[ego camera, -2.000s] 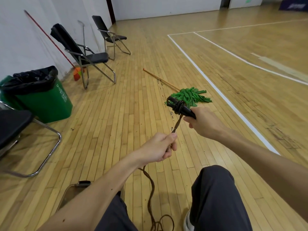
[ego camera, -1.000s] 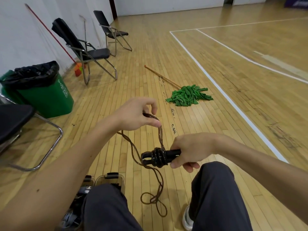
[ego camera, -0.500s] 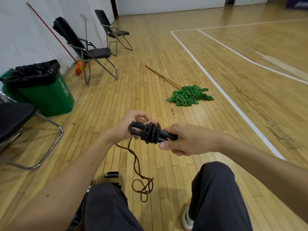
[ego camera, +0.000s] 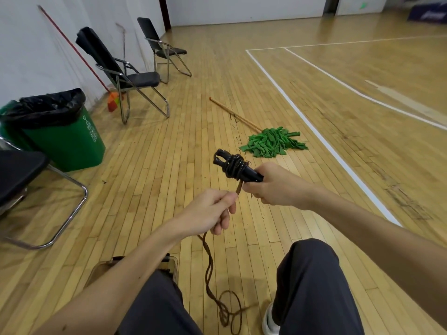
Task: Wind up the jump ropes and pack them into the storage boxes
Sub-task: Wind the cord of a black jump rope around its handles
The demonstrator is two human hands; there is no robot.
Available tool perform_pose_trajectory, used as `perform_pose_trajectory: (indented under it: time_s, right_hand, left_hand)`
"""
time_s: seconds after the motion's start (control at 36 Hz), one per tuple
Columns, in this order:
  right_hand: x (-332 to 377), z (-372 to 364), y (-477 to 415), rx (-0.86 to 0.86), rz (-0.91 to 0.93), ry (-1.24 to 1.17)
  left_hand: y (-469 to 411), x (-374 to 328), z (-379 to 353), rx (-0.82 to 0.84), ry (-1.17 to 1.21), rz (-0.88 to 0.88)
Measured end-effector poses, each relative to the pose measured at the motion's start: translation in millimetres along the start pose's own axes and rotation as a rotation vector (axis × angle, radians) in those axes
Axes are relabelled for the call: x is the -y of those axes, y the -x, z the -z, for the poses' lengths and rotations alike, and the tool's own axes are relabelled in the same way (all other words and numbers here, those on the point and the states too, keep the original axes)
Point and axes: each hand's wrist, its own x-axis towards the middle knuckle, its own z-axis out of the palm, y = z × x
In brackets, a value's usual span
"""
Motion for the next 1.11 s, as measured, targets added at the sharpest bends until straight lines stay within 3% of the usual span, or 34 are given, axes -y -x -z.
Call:
perform_pose_trajectory:
  time_s: [0.17, 0.44, 0.58, 0.78, 0.94, 1.03, 1.11]
  right_hand:
    - [-9.8, -7.3, -13.2, -0.072, -0.048, 0.138]
    - [-16.8, -14.4, -23.1, -0.253, -0.014, 0.435]
    - [-31.5, -7.3, -31.0, -0.317, -0.114, 0.505]
    - [-40.1, -12.2, -30.6, -0.177, -0.19, 0.594]
    - [-26.6, -28.3, -15.9, 0.261, -0.181, 0.62]
    - [-7.6, -33.8, -3.5, 0.482, -0.113, 0.562]
    - [14.9, -34.6, 10.5, 0.534, 0.03, 0.6]
  left_hand:
    - [4.8, -4.6, 1.2, 0.042, -0.066, 0.006]
    - [5.4, 1.3, 9.0, 0.064, 0.081, 0.168]
    - [4.1, 1.5, 8.8, -0.016, -0.128, 0.199]
    - [-4.8, -12.1, 23.9, -0.239, -0.636, -0.054]
    - [-7.2, -41.9, 45.9, -0.254, -1.105, -0.327]
    - [-10.8, -46.5, 54.4, -0.253, -1.133, -0.482]
    - [-13.7, -44.4, 60.9, -0.303, -1.06, -0.637]
